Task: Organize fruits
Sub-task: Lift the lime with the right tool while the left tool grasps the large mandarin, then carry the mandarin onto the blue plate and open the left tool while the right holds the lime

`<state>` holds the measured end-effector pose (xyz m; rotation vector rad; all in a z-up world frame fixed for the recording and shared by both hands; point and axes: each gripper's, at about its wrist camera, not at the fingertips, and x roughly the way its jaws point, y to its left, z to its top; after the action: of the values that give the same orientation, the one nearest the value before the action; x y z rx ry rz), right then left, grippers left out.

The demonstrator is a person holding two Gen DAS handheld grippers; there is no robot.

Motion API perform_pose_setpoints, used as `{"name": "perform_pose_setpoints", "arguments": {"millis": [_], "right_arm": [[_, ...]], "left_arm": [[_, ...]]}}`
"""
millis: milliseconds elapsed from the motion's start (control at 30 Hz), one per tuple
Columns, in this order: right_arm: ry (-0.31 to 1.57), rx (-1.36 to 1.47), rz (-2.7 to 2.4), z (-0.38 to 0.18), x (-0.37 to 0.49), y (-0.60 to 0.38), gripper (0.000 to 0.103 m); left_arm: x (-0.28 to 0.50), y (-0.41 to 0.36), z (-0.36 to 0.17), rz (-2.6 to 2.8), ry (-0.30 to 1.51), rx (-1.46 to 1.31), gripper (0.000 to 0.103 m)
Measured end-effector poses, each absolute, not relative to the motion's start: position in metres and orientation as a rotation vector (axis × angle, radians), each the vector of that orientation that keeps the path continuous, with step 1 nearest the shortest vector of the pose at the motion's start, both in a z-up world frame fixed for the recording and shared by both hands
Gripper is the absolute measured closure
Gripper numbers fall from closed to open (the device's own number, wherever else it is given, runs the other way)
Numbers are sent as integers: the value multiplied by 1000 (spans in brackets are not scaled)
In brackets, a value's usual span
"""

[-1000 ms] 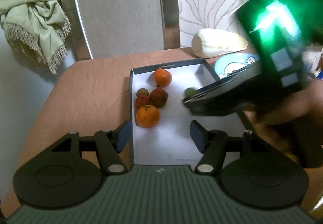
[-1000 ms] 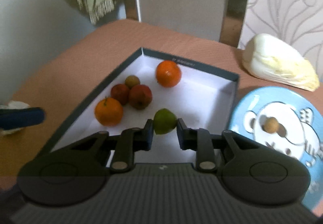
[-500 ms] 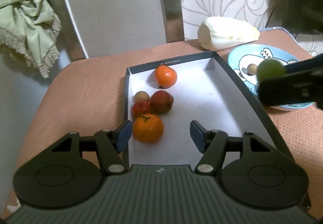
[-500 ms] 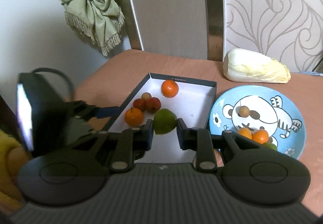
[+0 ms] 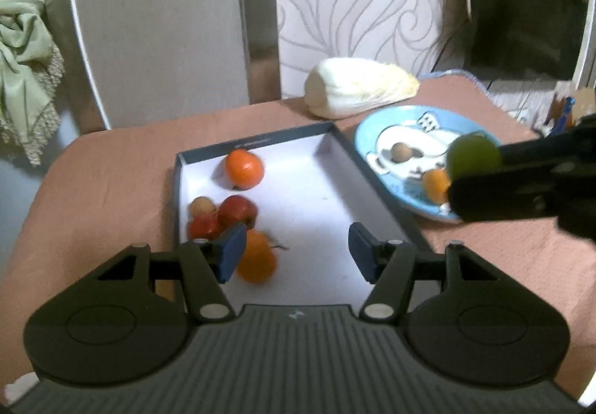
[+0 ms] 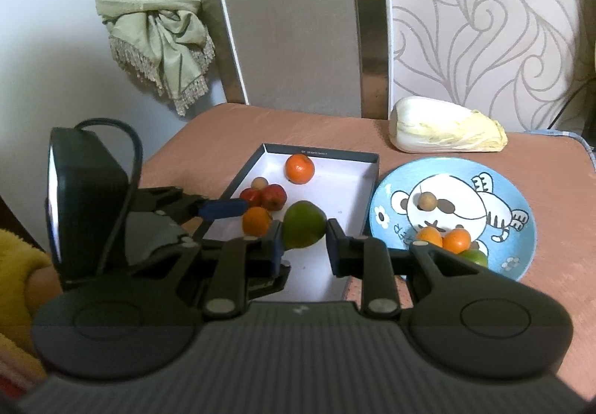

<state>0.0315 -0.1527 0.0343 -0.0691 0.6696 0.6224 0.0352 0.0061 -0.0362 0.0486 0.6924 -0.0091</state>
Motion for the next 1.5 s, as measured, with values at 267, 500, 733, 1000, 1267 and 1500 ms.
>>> {"name": "perform_pose_setpoints", "arguments": {"millis": [267, 500, 733, 1000, 1267, 1500], "right_arm": [[662, -48, 593, 36, 23, -162, 75], [665, -51, 569, 36, 16, -166, 75], [673, -59, 562, 33, 7, -166, 75], [672, -56, 554, 33, -6, -165, 75], [658, -30, 513, 36, -13, -173, 75], [665, -23, 513, 35, -16, -168, 75]], "left_arm": [[51, 10, -58, 48, 809, 71, 36], [77, 9, -65, 67, 859, 70, 50], [84, 16, -68, 110, 865, 75, 63], [89, 13, -67, 113, 871, 106, 64], [83, 17, -61, 92, 868, 73, 65], [76, 18, -52, 63, 842, 63, 65]]}}
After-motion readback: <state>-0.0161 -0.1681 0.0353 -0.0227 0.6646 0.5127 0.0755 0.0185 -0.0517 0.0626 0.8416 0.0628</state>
